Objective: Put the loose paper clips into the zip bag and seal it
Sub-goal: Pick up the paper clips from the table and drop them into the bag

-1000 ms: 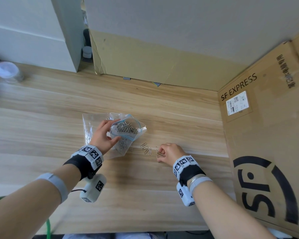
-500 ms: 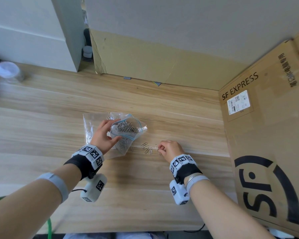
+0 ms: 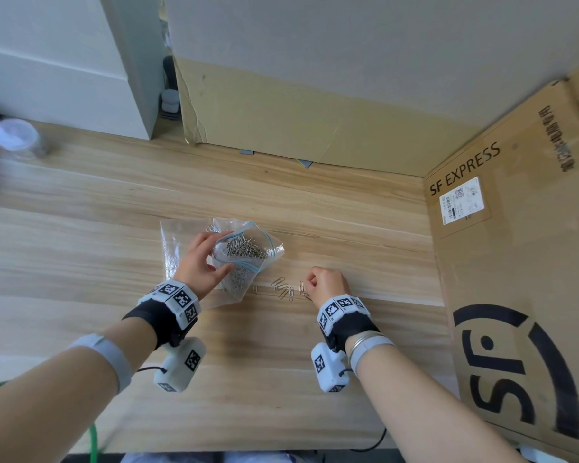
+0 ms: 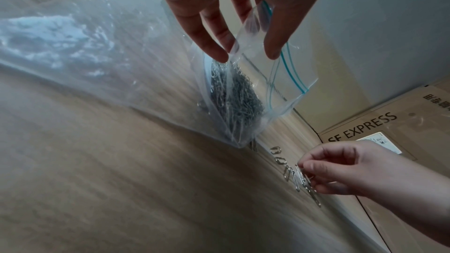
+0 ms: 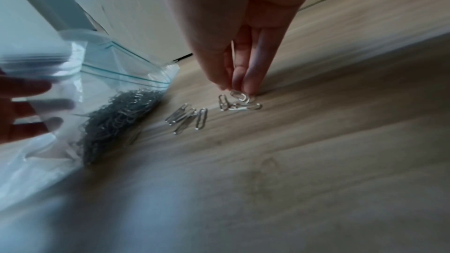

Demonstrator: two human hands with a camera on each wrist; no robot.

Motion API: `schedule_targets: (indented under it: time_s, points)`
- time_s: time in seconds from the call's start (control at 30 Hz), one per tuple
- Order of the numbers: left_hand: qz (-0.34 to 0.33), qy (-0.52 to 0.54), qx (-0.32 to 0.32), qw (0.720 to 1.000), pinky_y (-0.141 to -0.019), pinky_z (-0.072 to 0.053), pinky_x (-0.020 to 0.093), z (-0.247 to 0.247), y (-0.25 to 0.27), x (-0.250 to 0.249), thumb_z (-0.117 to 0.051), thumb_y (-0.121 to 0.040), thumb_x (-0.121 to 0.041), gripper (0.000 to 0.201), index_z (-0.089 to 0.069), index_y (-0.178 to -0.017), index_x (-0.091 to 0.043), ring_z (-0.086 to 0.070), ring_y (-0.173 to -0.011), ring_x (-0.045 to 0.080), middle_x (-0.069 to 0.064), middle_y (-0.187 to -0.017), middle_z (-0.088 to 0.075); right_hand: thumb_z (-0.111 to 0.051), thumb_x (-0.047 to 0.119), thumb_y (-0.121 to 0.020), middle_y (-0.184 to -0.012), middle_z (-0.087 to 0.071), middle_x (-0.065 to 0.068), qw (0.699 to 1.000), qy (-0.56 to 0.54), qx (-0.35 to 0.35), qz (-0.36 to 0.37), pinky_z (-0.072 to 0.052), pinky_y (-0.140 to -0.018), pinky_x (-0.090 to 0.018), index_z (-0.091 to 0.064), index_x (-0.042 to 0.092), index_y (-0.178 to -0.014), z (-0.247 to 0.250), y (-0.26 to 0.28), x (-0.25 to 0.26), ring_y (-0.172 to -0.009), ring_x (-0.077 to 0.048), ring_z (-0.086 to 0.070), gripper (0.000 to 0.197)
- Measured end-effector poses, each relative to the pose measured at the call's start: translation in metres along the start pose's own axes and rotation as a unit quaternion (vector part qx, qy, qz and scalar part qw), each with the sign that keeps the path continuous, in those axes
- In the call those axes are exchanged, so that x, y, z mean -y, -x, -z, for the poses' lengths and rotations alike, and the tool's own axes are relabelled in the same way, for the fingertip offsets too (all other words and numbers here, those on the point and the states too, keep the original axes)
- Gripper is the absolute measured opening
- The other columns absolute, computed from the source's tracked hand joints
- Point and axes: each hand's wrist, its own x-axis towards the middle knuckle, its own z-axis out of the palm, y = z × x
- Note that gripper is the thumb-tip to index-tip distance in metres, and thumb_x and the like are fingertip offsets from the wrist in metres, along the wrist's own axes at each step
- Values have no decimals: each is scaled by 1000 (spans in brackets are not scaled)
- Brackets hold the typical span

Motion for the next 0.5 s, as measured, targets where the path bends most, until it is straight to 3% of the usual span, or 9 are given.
schedule_targets:
  time_s: [0.13, 0.27, 0.5]
  points:
    - [1, -3, 1, 1000, -65, -50, 9, 0, -1, 0, -68, -74, -3, 59, -48, -124, -26, -49, -89, 14, -7, -109, -42, -60, 24, -84, -93, -69, -5, 1000, 5, 18, 14, -51, -71, -28, -64, 11, -92, -4, -1, 12, -86, -22, -64, 16]
    - [1, -10, 3, 1000, -63, -48, 5, 1, -1, -1, -68, -74, -3, 59, -48, -125, -25, -47, -83, 6, -3, -114, -41, -55, 14, -86, -96, -68, -6, 998, 39, 23, 44, -45, -68, -25, -62, 13, -95, -7, -1, 14, -88, -22, -62, 12]
    - [4, -13, 0, 1000, -64, -48, 6, 0, -1, -1, -69, -74, -4, 59, -48, -125, -25, -48, -82, 6, -4, -114, -41, -53, 7, -83, -97, -66, -11, 994, 82, 32, 65, -50, -73, -33, -59, 7, -95, -8, -5, 19, -87, -28, -62, 14]
